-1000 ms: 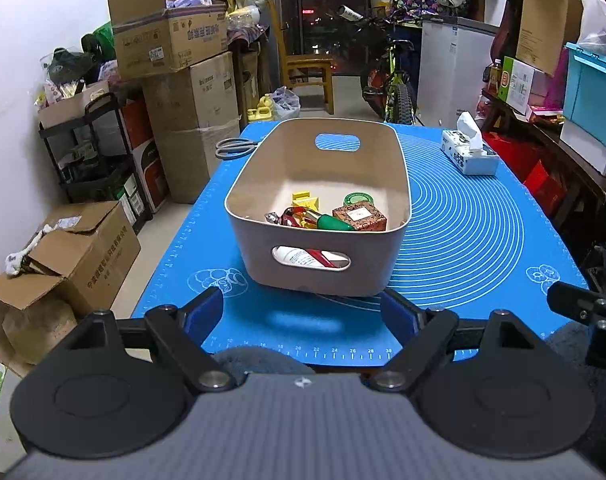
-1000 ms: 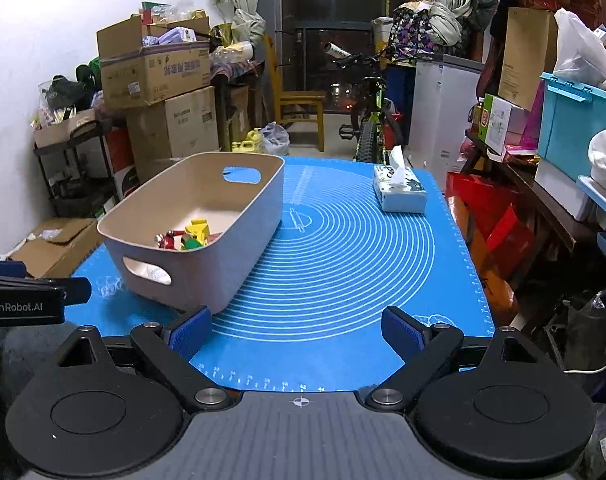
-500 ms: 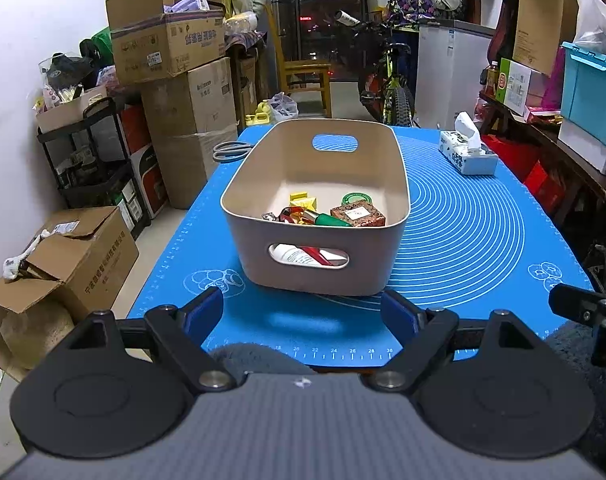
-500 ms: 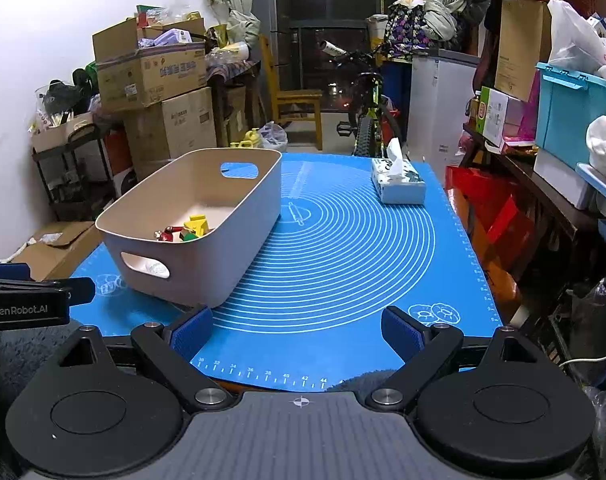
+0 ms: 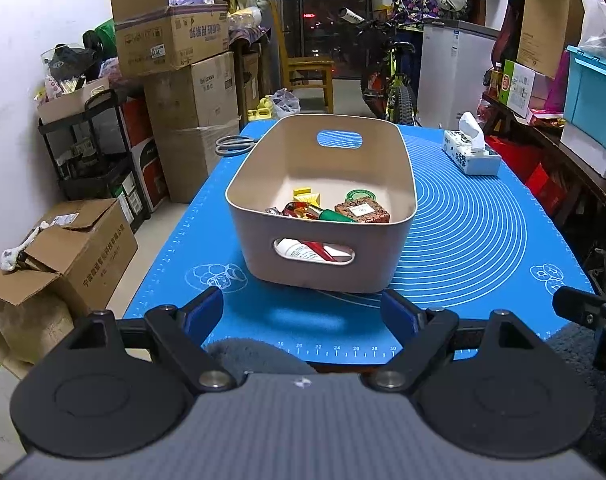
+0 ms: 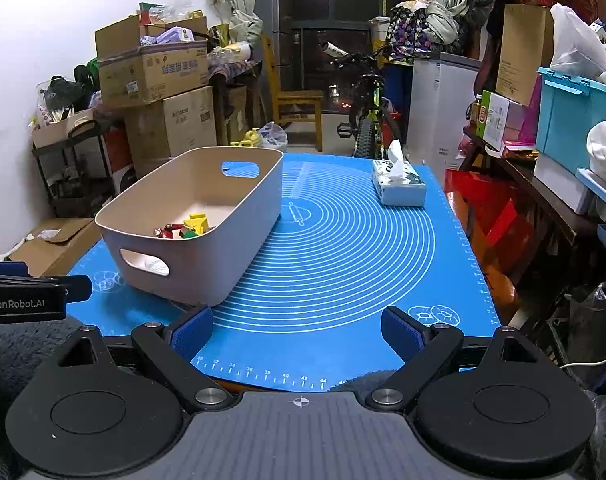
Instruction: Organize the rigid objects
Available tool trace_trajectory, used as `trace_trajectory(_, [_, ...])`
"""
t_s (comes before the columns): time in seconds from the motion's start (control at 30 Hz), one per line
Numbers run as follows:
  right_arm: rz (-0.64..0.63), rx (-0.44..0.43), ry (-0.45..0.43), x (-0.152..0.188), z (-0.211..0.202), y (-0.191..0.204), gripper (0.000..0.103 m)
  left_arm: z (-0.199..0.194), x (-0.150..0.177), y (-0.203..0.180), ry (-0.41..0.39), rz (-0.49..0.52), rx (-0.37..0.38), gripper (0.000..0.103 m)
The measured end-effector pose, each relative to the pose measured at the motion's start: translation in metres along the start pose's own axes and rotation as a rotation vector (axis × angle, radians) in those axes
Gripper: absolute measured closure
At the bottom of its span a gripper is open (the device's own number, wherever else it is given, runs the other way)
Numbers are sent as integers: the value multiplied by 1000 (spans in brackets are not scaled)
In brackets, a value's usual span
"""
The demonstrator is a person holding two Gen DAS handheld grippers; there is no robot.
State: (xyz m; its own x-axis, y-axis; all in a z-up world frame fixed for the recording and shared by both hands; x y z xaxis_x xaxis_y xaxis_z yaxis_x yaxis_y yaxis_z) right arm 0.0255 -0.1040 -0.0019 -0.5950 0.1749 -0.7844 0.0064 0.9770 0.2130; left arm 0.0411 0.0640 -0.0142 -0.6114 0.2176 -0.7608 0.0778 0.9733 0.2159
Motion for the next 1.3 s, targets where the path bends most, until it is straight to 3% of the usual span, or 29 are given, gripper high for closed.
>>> trace_trajectory(1.3, [-8,8,-13,2,0,-4,11,0,0,0,3,0,7,17])
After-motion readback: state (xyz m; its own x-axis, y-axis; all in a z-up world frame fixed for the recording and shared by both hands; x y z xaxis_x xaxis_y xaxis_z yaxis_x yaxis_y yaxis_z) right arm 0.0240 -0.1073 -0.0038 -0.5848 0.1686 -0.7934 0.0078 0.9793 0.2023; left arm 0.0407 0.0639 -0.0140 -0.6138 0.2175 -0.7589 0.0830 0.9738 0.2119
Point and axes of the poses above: each gripper's, at about its wrist camera, not at the fingertips, and z roughly the way its jaws point, y to its left, x to its underside, the point moved 7 cm from there along z, roughly the way its jaws point, and after that the axes turned 13 degrees about z, right-handed, at the moved point
